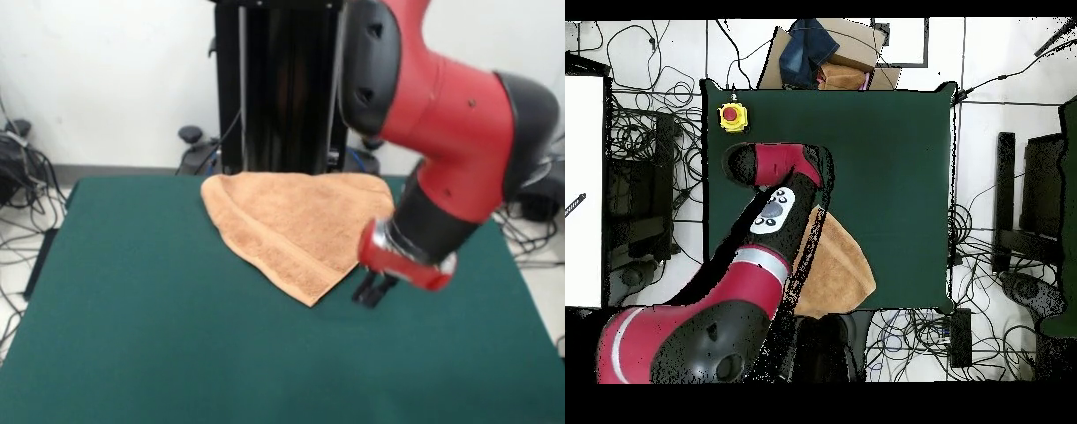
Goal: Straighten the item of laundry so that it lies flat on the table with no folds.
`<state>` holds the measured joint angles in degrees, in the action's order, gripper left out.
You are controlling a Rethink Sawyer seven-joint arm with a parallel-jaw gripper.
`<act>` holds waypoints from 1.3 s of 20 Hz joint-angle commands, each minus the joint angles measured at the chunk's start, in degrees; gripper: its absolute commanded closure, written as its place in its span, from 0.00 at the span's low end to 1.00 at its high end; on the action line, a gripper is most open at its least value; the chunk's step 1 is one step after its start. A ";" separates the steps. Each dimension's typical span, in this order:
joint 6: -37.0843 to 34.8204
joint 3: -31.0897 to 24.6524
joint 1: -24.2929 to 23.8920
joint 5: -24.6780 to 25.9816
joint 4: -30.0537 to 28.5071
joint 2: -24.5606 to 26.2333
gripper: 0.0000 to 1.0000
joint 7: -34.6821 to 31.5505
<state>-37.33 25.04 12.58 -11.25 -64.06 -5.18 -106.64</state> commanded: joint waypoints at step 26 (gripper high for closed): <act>11.20 -13.52 -0.46 12.95 -22.28 -6.31 1.00 -8.00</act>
<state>-28.17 18.21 10.32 1.42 -80.55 -12.98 -106.64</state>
